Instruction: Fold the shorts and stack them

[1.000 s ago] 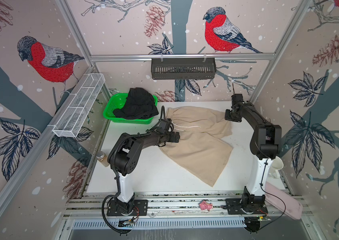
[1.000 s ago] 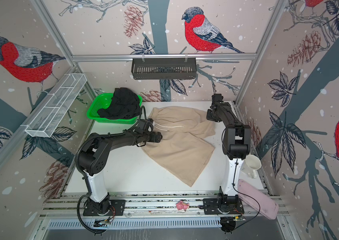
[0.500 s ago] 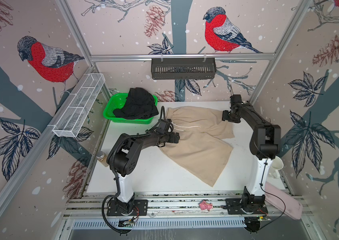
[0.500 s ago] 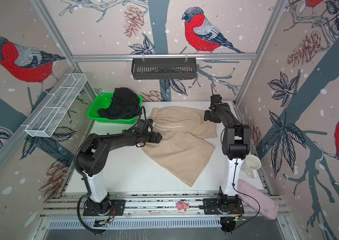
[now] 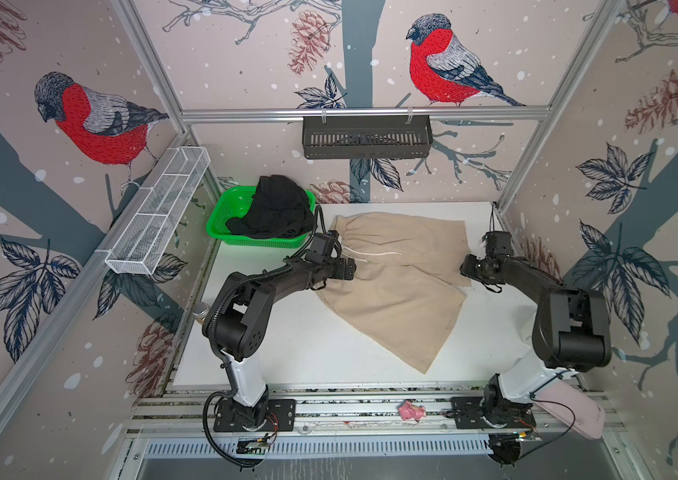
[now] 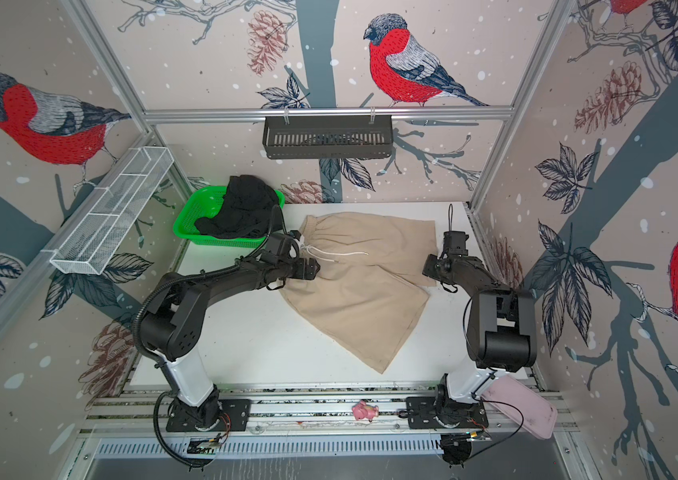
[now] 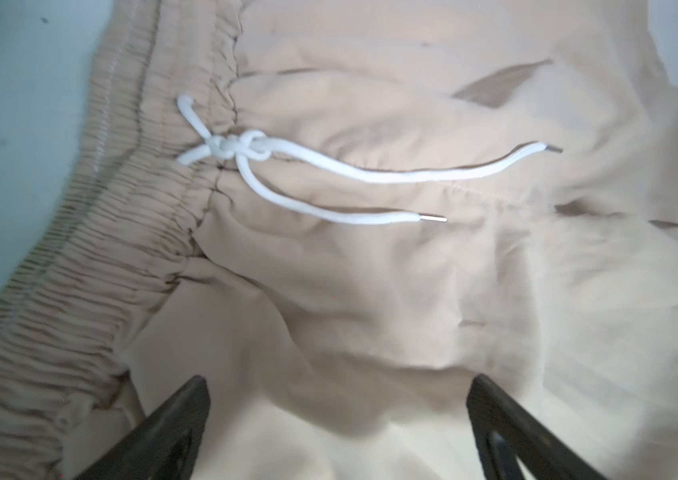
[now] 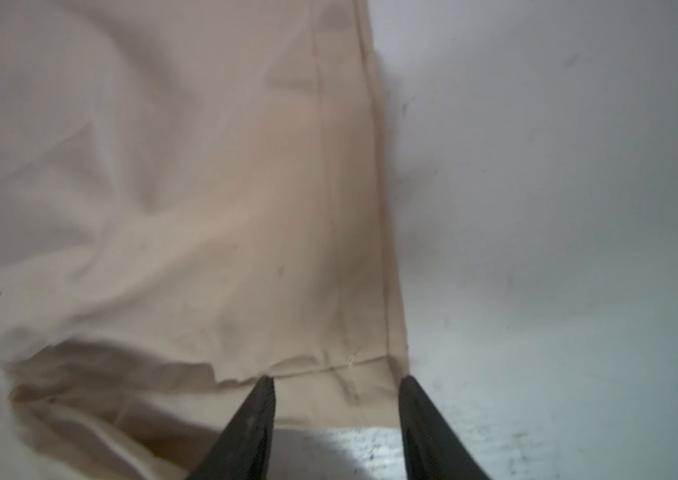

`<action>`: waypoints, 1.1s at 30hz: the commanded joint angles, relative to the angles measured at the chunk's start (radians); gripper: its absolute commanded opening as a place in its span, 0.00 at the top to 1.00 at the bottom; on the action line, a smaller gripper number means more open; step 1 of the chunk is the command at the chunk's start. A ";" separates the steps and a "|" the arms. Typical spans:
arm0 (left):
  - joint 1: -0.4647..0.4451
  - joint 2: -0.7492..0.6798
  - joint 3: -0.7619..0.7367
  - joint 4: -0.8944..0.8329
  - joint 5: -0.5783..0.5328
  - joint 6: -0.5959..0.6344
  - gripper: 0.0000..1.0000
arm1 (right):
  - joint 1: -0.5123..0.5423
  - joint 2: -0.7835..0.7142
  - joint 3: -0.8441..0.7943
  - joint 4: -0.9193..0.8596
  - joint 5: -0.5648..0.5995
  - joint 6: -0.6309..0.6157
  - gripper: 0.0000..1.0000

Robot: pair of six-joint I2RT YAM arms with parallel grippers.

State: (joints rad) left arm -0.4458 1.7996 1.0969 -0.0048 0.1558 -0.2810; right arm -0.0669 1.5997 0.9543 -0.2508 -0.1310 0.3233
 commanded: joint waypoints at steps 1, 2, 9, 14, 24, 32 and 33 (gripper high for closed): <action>0.004 -0.031 0.011 0.022 -0.006 0.037 0.03 | 0.022 -0.118 -0.061 0.044 0.026 0.047 0.39; 0.005 -0.036 0.009 0.021 -0.015 0.036 0.03 | 0.036 -0.152 -0.082 0.035 0.031 0.061 0.38; 0.080 -0.050 0.007 0.020 -0.019 0.033 0.03 | 0.374 -0.328 -0.274 0.048 0.056 0.191 0.39; 0.084 -0.054 0.089 -0.002 0.065 0.139 0.03 | 0.486 -0.321 -0.380 0.081 0.056 0.286 0.47; 0.084 -0.067 0.025 -0.015 -0.008 0.105 0.03 | 0.295 -0.280 -0.447 0.060 0.008 0.222 0.48; 0.088 -0.204 -0.161 -0.070 -0.046 -0.026 0.03 | 0.096 -0.245 -0.344 -0.008 -0.015 0.120 0.44; 0.089 -0.232 -0.196 -0.052 -0.026 -0.054 0.03 | 0.095 -0.253 -0.314 -0.036 -0.011 0.117 0.43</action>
State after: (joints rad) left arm -0.3603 1.6112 0.9539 -0.0658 0.1177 -0.2531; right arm 0.0357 1.3510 0.5919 -0.2176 -0.1390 0.4896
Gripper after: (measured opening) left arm 0.970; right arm 0.564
